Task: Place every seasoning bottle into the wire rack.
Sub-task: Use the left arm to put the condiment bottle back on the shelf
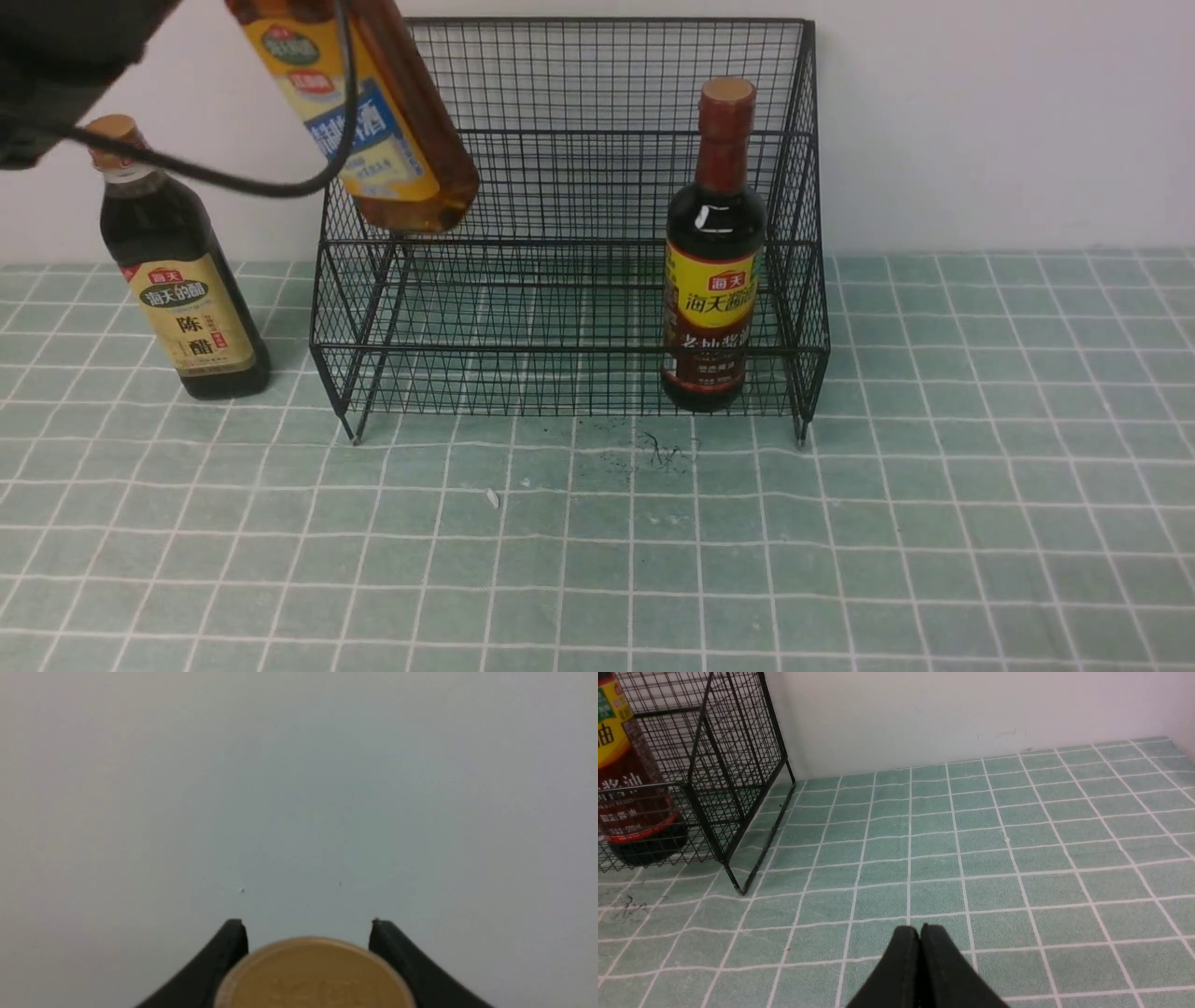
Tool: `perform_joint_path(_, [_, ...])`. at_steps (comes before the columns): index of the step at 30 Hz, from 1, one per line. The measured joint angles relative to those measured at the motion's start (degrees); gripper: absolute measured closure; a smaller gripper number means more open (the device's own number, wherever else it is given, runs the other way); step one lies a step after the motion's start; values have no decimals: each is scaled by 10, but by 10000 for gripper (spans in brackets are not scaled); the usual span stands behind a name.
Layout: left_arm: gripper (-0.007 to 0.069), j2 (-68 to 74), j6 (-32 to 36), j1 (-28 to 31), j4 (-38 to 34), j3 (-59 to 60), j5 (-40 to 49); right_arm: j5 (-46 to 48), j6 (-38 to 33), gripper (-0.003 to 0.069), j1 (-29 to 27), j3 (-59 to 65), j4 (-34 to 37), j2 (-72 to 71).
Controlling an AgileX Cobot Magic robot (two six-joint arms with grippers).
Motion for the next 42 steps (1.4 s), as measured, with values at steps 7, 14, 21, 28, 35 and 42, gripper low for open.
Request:
perform_joint_path(7, [323,58,51,-1,-35,-34,-25,0,0,673,0,0,0,0])
perform_joint_path(14, [323,88,102,-1,-45,-35,-6,0,0,673,0,0,0,0])
perform_joint_path(21, [323,106,158,-1,-62,-28,44,0,0,673,0,0,0,0])
perform_joint_path(28, [323,127,216,-1,-144,-26,60,0,0,673,0,0,0,0])
perform_joint_path(35, [255,123,324,-3,-221,-31,86,0,0,673,0,0,0,0])
perform_joint_path(42, [167,93,451,-4,-288,-33,98,0,0,673,0,0,0,0])
